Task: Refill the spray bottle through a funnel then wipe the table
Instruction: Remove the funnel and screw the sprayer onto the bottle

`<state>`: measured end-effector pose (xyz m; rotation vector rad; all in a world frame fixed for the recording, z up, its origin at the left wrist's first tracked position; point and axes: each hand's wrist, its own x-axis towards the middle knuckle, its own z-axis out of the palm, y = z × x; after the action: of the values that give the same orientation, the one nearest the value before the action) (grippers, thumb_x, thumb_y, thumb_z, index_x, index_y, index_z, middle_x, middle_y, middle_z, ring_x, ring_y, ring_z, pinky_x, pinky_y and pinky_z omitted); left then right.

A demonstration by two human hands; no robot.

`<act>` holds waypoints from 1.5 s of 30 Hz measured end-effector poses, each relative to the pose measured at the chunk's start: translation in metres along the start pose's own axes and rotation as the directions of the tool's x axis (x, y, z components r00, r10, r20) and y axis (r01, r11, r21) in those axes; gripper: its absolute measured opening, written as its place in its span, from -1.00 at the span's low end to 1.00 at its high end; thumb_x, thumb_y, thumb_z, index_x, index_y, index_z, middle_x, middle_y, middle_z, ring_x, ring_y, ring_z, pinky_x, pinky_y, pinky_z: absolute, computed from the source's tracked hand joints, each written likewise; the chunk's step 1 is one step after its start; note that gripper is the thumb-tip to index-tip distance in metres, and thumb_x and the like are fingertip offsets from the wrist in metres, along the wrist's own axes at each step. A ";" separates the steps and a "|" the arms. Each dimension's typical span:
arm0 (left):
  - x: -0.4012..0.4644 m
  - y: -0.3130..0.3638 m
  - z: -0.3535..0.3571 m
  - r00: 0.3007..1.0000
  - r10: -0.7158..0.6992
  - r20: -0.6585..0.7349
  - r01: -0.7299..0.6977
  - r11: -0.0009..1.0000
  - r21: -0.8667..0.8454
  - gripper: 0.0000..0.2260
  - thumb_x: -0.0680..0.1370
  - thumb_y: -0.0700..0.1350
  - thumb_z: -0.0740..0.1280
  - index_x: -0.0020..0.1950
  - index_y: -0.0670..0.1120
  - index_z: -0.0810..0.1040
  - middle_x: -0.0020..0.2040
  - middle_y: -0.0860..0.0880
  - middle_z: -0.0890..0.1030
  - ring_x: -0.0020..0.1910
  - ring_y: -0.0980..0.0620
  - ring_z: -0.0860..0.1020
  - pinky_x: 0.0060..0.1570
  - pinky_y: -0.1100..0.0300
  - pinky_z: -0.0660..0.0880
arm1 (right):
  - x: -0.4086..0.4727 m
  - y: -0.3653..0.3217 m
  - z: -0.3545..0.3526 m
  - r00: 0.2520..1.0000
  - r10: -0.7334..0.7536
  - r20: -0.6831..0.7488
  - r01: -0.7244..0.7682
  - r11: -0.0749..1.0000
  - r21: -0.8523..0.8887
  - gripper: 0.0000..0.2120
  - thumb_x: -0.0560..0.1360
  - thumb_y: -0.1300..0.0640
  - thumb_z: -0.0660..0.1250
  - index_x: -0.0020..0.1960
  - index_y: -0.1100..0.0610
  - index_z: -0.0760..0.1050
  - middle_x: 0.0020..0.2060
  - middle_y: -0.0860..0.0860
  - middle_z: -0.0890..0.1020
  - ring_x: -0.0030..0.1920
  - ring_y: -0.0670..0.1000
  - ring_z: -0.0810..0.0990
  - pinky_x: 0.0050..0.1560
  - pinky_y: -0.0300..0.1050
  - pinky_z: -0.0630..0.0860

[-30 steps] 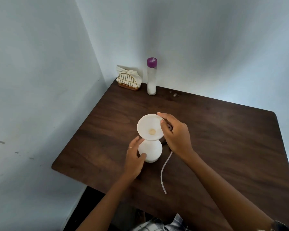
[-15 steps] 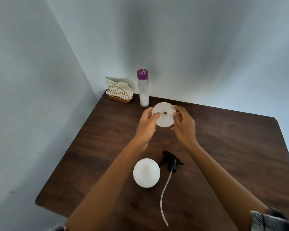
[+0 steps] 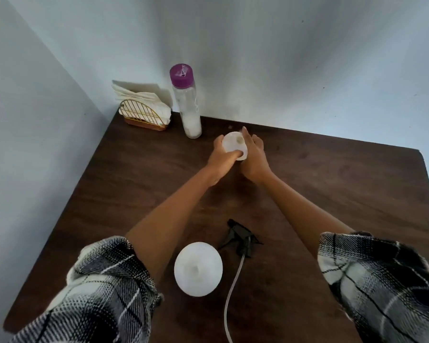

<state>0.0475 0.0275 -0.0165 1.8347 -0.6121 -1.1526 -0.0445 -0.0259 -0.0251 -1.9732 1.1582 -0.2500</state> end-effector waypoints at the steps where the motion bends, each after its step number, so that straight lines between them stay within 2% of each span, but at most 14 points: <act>1: 0.005 -0.001 0.003 1.000 0.006 -0.007 -0.007 1.000 -0.005 -0.32 0.52 -0.16 0.34 0.53 -0.06 0.03 0.37 -0.10 0.37 0.33 -0.06 0.38 0.25 0.15 0.36 | 0.004 0.003 0.003 1.000 -0.003 0.002 0.003 1.000 0.011 -0.17 0.47 0.40 0.28 0.54 0.03 -0.11 0.51 0.21 -0.09 0.49 0.18 0.11 0.39 -0.02 0.21; 6: 0.024 0.001 0.008 0.999 0.025 -0.034 -0.027 0.998 -0.061 -0.28 0.52 -0.22 0.32 0.55 -0.06 -0.03 0.43 -0.13 0.33 0.36 -0.06 0.37 0.27 0.15 0.37 | 0.025 0.008 0.007 0.996 -0.087 -0.022 0.088 0.995 0.040 -0.14 0.45 0.38 0.30 0.54 0.05 -0.15 0.48 0.28 -0.19 0.51 0.20 -0.05 0.41 0.02 0.17; 13: 0.030 -0.002 0.005 1.000 0.002 0.014 -0.002 0.999 -0.043 -0.22 0.52 -0.17 0.32 0.56 -0.05 -0.14 0.49 -0.10 0.25 0.43 -0.05 0.29 0.39 0.08 0.29 | 0.030 0.007 0.003 0.995 -0.101 0.006 0.101 0.995 -0.020 -0.13 0.45 0.34 0.30 0.54 0.01 -0.17 0.48 0.28 -0.25 0.48 0.24 0.11 0.37 0.08 0.24; 17: 0.019 -0.003 -0.005 1.000 -0.010 0.003 0.010 0.998 0.055 -0.25 0.49 -0.14 0.32 0.56 -0.02 -0.04 0.57 -0.02 0.03 0.52 -0.03 0.10 0.47 0.01 0.14 | 0.022 0.004 -0.006 0.998 -0.070 0.004 0.070 0.997 -0.012 -0.09 0.44 0.33 0.32 0.53 0.00 -0.20 0.48 0.29 -0.25 0.48 0.27 0.07 0.29 0.15 0.34; 23: -0.035 -0.014 -0.028 1.000 0.019 0.012 -0.019 1.000 -0.010 -0.46 0.54 -0.20 0.29 0.50 -0.07 0.23 0.50 -0.04 0.26 0.46 0.01 0.24 0.31 0.18 0.25 | -0.005 0.006 -0.020 0.994 0.096 -0.044 -0.091 0.991 0.093 -0.06 0.37 0.47 0.21 0.53 -0.04 -0.21 0.50 0.23 -0.21 0.50 0.22 0.01 0.28 0.00 0.29; 27: -0.088 -0.033 -0.051 1.000 0.013 -0.012 -0.014 0.997 -0.081 -0.64 0.58 -0.19 0.25 0.38 -0.04 0.42 0.37 0.02 0.45 0.31 0.05 0.44 0.19 0.18 0.35 | -0.030 0.011 -0.026 0.976 0.167 -0.140 -0.146 0.978 0.149 -0.19 0.38 0.43 0.22 0.52 0.06 -0.03 0.47 0.19 0.01 0.39 0.19 0.28 0.25 -0.02 0.33; 30: -0.137 -0.055 -0.064 0.994 0.049 -0.098 -0.060 0.992 -0.112 -0.75 0.59 -0.21 0.23 0.23 0.00 0.53 0.20 0.07 0.58 0.19 0.10 0.53 0.14 0.20 0.43 | -0.061 0.019 -0.023 0.952 0.217 -0.216 -0.205 0.976 0.077 -0.56 0.44 0.31 0.24 0.30 0.13 0.32 0.26 0.14 0.32 0.02 0.14 0.51 0.03 -0.09 0.41; 32: -0.165 -0.073 -0.066 0.977 0.115 -0.182 -0.127 0.990 -0.059 -0.73 0.58 -0.28 0.22 0.18 -0.02 0.55 0.13 0.07 0.60 0.16 0.12 0.54 0.09 0.35 0.46 | -0.079 0.026 -0.020 0.973 0.196 -0.117 -0.207 0.974 -0.087 -0.96 0.47 0.21 0.23 -0.13 0.10 0.44 -0.11 0.05 0.48 -0.22 0.04 0.48 -0.08 -0.10 0.46; 33: -0.180 -0.085 -0.066 0.967 0.145 -0.211 -0.150 0.989 -0.007 -0.71 0.57 -0.31 0.21 0.19 -0.03 0.55 0.14 0.06 0.60 0.17 0.13 0.54 0.09 0.41 0.45 | -0.086 0.032 -0.015 0.981 0.193 -0.032 -0.196 0.967 -0.164 -0.79 0.48 0.16 0.24 -0.32 0.08 0.36 -0.30 0.00 0.46 -0.33 0.01 0.43 -0.16 -0.09 0.48; 35: -0.209 -0.109 -0.061 0.952 0.189 -0.240 -0.172 0.981 0.089 -0.67 0.58 -0.30 0.19 0.23 0.02 0.53 0.21 0.07 0.57 0.20 0.15 0.51 0.17 0.37 0.43 | -0.105 0.041 -0.005 0.963 0.237 0.129 -0.204 0.952 -0.226 -0.59 0.49 0.01 0.29 -0.46 0.07 0.22 -0.48 -0.01 0.38 -0.45 0.01 0.37 -0.34 -0.09 0.38; 38: -0.236 -0.130 -0.053 0.938 0.235 -0.257 -0.183 0.961 0.208 -0.63 0.58 -0.27 0.20 0.34 0.02 0.46 0.33 0.08 0.47 0.30 0.15 0.40 0.30 0.24 0.34 | -0.126 0.036 0.006 0.952 0.255 0.168 -0.198 0.934 -0.299 -0.59 0.37 -0.26 0.33 -0.31 0.06 0.32 -0.21 0.09 0.48 -0.24 0.08 0.48 -0.25 -0.07 0.39; 41: -0.249 -0.137 -0.044 0.943 0.238 -0.234 -0.165 0.942 0.294 -0.56 0.56 -0.29 0.22 0.42 -0.02 0.36 0.44 0.03 0.36 0.40 0.08 0.30 0.37 0.18 0.27 | -0.145 0.032 0.014 0.934 0.321 0.156 -0.241 0.890 -0.386 -0.32 0.32 -0.32 0.37 0.23 0.12 0.37 0.25 0.12 0.36 0.18 0.18 0.48 0.09 0.08 0.45; 43: -0.257 -0.141 -0.039 0.956 0.203 -0.210 -0.128 0.938 0.321 -0.54 0.57 -0.26 0.23 0.45 0.00 0.31 0.47 0.02 0.31 0.43 0.04 0.27 0.39 0.13 0.26 | -0.161 0.032 0.020 0.933 0.335 0.130 -0.262 0.881 -0.394 -0.25 0.32 -0.25 0.42 0.33 0.14 0.30 0.31 0.13 0.31 0.19 0.20 0.48 0.12 0.09 0.49; 45: -0.262 -0.143 -0.038 0.965 0.177 -0.192 -0.106 0.938 0.331 -0.53 0.57 -0.23 0.23 0.47 0.01 0.28 0.48 0.03 0.28 0.44 0.03 0.25 0.38 0.14 0.25 | -0.169 0.035 0.026 0.927 0.358 0.113 -0.315 0.905 -0.284 -0.35 0.32 -0.13 0.48 0.26 0.15 0.33 0.27 0.15 0.33 0.08 0.20 0.55 0.00 0.08 0.58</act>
<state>-0.0426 0.3144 -0.0089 2.1151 -0.8241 -0.7732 -0.1472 0.1150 -0.0303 -1.9275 1.4577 0.2548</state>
